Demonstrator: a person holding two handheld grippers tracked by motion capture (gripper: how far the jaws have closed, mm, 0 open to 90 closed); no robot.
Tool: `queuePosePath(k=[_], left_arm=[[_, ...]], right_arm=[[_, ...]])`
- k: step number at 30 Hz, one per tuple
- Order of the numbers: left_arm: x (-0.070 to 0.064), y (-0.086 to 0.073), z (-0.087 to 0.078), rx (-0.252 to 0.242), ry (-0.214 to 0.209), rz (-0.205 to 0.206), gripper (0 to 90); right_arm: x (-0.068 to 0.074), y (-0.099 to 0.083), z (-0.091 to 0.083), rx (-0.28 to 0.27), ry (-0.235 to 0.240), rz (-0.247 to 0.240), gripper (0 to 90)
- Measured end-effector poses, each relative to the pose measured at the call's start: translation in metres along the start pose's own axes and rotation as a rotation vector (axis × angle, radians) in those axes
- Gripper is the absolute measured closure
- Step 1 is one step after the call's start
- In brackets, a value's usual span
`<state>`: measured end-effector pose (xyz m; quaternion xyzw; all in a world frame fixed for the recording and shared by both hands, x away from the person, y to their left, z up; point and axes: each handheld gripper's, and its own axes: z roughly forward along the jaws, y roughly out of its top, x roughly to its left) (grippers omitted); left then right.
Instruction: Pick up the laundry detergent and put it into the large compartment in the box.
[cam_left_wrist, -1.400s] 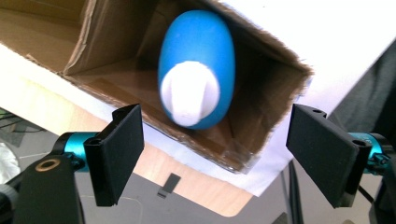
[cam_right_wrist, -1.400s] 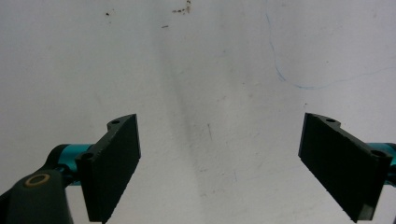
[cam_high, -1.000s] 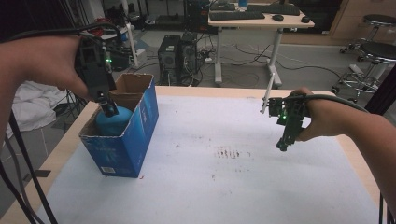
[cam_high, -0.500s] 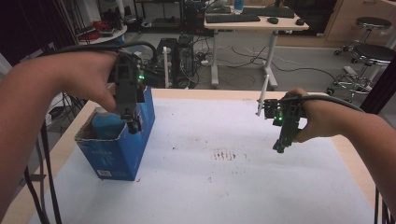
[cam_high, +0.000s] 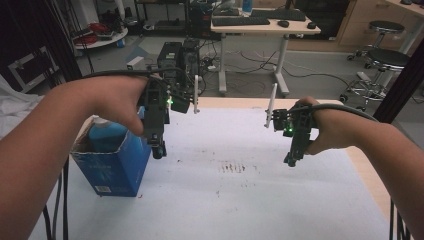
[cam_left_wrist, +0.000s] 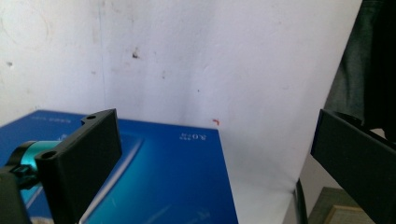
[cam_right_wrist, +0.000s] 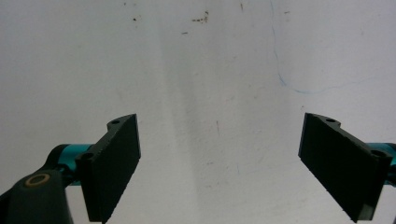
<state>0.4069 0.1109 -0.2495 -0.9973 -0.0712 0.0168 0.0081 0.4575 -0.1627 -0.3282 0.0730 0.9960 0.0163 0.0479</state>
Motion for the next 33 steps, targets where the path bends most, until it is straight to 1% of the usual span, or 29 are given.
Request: queuePosePath(k=[1, 2, 3, 4, 5, 6, 8, 10, 11, 12, 15, 19, 22, 24, 25, 28, 29, 31, 32, 33], left_arm=[[0.0, 0.004, 0.003, -0.002, 0.001, 0.011, 1.8], [0.001, 0.006, 0.005, -0.002, 0.004, 0.02, 1.8], [0.001, 0.009, 0.007, 0.007, 0.01, 0.03, 1.8], [0.002, 0.011, 0.008, 0.008, 0.009, 0.033, 1.8], [0.002, 0.011, 0.008, 0.008, 0.009, 0.033, 1.8], [0.002, 0.014, 0.011, 0.01, 0.01, 0.041, 1.8], [0.003, 0.018, 0.012, 0.01, 0.02, 0.051, 1.8], [0.003, 0.02, 0.013, 0.005, 0.02, 0.056, 1.8], [0.004, 0.021, 0.013, 0.004, 0.028, 0.062, 1.8], [0.004, 0.021, 0.012, -0.001, 0.036, 0.066, 1.8], [0.005, 0.021, 0.012, -0.016, 0.036, 0.068, 1.8], [0.005, 0.02, 0.016, -0.016, 0.026, 0.063, 1.8], [0.006, 0.018, 0.02, -0.024, 0.025, 0.068, 1.8], [0.007, 0.017, 0.022, -0.025, 0.02, 0.06, 1.8], [0.008, 0.017, 0.022, -0.02, 0.02, 0.058, 1.8], [0.009, 0.016, 0.021, -0.025, 0.023, 0.058, 1.8], [0.01, 0.015, 0.019, -0.036, 0.019, 0.056, 1.8], [0.01, 0.014, 0.019, -0.036, 0.019, 0.053, 1.8], [0.01, 0.013, 0.019, -0.034, 0.016, 0.045, 1.8], [0.01, 0.013, 0.018, -0.03, 0.016, 0.047, 1.8]], right_arm=[[0.001, 0.001, 0.0, 0.002, -0.001, 0.004, 12.0], [0.002, 0.002, -0.001, 0.004, 0.001, -0.004, 12.0], [0.004, 0.003, -0.001, 0.003, 0.003, 0.001, 12.0], [0.005, 0.004, -0.001, 0.009, -0.001, -0.016, 12.0], [0.005, 0.004, -0.001, 0.009, -0.001, -0.016, 12.0], [0.006, 0.004, -0.001, 0.013, 0.002, -0.014, 12.0], [0.008, 0.005, -0.003, 0.014, -0.003, -0.026, 12.0], [0.009, 0.005, -0.004, 0.012, -0.002, -0.02, 12.0], [0.009, 0.004, -0.005, 0.012, -0.001, -0.016, 11.9], [0.009, 0.004, -0.005, 0.012, -0.006, -0.027, 12.0], [0.008, 0.003, -0.008, 0.011, -0.006, -0.028, 12.0], [0.007, 0.005, -0.011, 0.011, -0.007, -0.032, 12.0], [0.007, 0.007, -0.013, 0.005, -0.009, -0.04, 12.0], [0.007, 0.008, -0.013, 0.006, -0.008, -0.044, 12.0], [0.007, 0.008, -0.012, 0.006, -0.008, -0.043, 12.0], [0.006, 0.008, -0.011, 0.009, -0.007, -0.038, 12.0], [0.006, 0.008, -0.011, 0.008, -0.007, -0.034, 12.0], [0.004, 0.007, -0.011, 0.001, -0.01, -0.047, 12.0], [0.005, 0.007, -0.012, 0.002, -0.011, -0.043, 12.0], [0.005, 0.007, -0.012, 0.003, -0.01, -0.043, 12.0]])
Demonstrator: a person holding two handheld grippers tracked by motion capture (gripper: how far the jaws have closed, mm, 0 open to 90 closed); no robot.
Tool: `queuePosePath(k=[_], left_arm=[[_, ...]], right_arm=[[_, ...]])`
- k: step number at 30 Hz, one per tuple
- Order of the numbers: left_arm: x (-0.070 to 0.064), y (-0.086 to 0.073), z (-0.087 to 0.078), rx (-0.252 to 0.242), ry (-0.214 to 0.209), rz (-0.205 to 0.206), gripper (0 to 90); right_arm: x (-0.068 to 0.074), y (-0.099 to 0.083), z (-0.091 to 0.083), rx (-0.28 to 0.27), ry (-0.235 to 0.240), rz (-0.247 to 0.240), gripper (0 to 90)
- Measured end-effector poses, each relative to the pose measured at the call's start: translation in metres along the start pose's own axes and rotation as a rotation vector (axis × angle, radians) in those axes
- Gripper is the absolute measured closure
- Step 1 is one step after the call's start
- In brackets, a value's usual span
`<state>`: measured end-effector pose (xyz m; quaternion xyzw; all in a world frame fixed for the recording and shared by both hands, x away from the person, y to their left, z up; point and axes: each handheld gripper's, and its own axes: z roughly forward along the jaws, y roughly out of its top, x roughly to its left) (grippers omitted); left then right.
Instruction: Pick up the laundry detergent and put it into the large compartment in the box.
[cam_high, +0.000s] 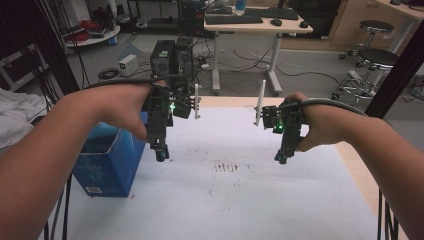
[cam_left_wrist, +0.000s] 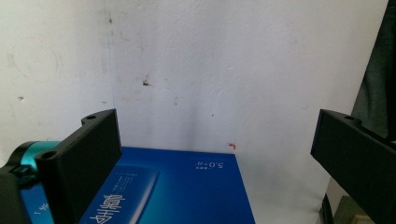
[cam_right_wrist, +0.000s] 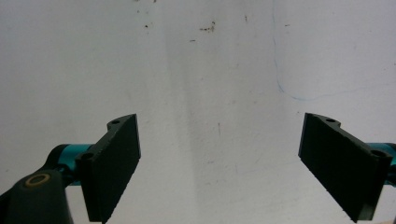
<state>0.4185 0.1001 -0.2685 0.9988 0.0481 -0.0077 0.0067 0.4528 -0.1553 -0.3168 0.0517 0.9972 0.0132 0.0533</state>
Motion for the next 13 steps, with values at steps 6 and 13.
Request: queuePosePath(k=[6, 13], left_arm=[[-0.0011, -0.0011, -0.0012, 0.002, 0.002, -0.003, 1.8], [-0.0021, -0.0015, -0.0024, 0.001, 0.005, -0.006, 1.8]], right_arm=[[0.0004, 0.0009, -0.001, -0.004, 0.0, -0.004, 12.0], [0.0017, 0.0009, -0.0033, -0.012, -0.006, -0.003, 12.0]])
